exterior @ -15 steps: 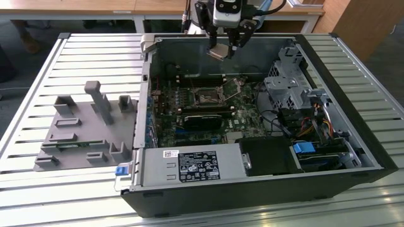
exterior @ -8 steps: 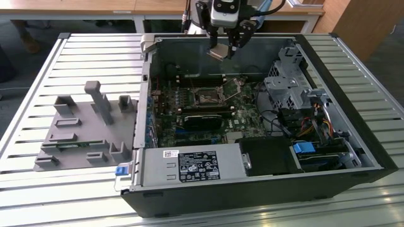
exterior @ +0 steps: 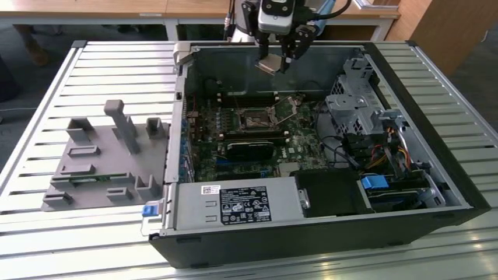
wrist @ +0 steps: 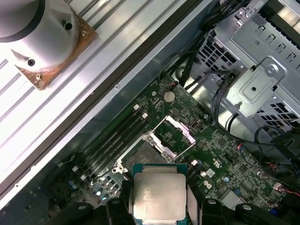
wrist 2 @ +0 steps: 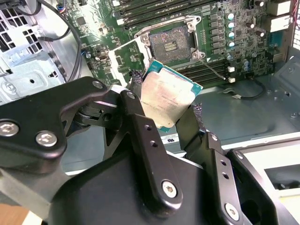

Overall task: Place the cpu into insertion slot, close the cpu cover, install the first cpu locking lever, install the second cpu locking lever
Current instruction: 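Place the cpu into insertion slot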

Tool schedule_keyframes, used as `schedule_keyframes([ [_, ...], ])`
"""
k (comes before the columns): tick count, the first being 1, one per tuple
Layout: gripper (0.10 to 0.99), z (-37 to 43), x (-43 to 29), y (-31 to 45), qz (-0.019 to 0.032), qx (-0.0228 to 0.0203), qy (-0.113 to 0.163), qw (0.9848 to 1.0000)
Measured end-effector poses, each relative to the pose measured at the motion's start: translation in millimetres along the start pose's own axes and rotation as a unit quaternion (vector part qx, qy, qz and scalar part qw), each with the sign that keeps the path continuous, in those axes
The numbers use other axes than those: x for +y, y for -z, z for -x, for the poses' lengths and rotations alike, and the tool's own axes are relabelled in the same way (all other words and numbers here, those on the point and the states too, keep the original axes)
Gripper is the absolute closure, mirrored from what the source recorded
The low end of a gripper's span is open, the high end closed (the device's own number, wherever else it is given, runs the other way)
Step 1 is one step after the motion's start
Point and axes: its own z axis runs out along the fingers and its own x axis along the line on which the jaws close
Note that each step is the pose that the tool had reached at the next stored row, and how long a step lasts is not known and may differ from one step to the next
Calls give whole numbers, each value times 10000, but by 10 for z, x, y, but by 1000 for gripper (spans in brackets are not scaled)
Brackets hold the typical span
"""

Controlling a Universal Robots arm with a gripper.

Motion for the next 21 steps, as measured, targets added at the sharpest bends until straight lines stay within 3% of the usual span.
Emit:
schedule_keyframes([
  [21,545,0,-1,-10,6,-28,-311,9995],
])
